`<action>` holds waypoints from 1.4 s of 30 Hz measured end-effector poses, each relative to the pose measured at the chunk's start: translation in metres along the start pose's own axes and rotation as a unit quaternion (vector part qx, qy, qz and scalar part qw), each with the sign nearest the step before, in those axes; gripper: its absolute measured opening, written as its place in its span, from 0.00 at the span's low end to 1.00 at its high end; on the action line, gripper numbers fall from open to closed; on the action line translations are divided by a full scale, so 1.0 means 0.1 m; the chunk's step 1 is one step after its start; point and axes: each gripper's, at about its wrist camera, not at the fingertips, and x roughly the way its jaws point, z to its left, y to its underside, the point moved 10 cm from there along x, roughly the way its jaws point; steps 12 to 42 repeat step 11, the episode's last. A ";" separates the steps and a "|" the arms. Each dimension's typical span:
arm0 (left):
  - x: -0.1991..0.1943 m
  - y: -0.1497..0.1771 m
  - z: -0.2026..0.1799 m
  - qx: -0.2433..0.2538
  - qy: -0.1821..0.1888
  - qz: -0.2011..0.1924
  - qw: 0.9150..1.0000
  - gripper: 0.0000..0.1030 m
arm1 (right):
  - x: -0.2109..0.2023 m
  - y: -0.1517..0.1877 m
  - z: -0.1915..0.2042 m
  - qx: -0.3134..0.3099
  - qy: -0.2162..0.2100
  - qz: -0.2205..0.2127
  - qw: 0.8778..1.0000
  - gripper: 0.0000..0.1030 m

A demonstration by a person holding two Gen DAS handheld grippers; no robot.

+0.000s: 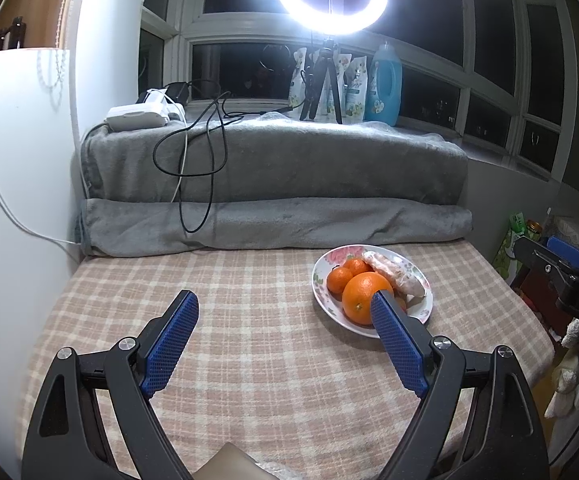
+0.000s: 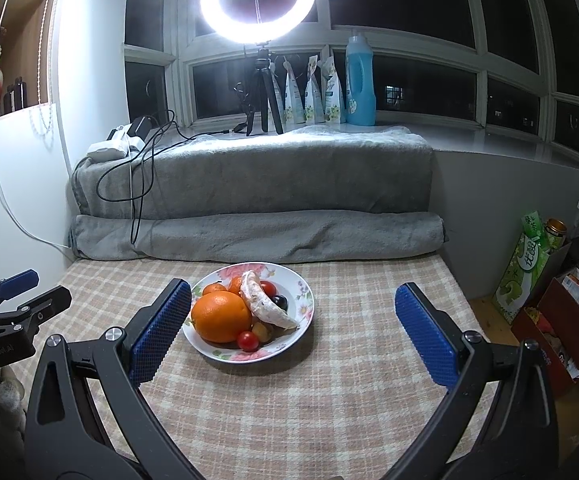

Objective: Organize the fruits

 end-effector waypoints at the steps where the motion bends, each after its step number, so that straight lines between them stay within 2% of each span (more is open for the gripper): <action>1: 0.00 0.00 0.00 0.000 -0.001 -0.001 1.000 0.86 | 0.00 0.00 0.00 0.000 -0.001 0.000 1.000 1.00; 42: -0.01 -0.02 0.02 -0.002 -0.001 -0.006 1.000 0.86 | 0.01 -0.01 0.02 0.000 -0.005 0.001 1.000 1.00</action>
